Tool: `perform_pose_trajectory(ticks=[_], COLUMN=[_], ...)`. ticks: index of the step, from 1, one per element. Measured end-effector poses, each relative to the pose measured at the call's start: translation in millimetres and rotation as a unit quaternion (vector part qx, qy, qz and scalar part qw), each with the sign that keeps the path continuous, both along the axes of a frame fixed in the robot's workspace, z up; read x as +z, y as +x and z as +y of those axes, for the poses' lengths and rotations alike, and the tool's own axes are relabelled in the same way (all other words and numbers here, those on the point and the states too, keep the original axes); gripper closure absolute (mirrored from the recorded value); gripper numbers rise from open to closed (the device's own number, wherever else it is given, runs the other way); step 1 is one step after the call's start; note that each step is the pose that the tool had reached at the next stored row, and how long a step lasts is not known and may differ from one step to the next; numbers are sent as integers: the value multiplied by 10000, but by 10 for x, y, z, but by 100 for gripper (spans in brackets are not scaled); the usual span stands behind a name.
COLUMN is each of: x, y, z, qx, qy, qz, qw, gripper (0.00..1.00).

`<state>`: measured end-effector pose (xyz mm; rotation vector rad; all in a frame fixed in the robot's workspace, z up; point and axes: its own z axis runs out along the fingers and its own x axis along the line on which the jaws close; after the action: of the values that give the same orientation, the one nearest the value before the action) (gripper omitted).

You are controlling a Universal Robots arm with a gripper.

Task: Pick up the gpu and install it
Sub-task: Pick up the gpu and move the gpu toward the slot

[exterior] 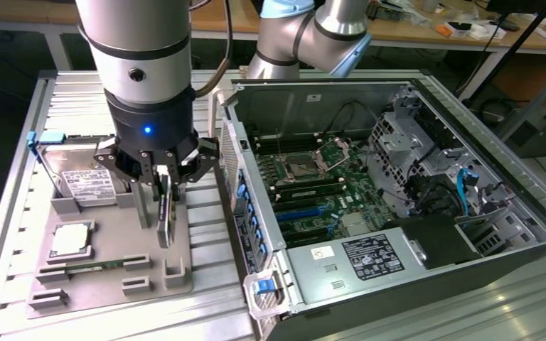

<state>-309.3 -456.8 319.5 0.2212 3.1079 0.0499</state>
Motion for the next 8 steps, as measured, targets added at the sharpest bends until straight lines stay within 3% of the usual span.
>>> perform_pose_trajectory(ticks=[8], x=[64], y=[0], z=[0], qx=[0], qy=[0], qz=[0], qw=[10000], gripper=[73])
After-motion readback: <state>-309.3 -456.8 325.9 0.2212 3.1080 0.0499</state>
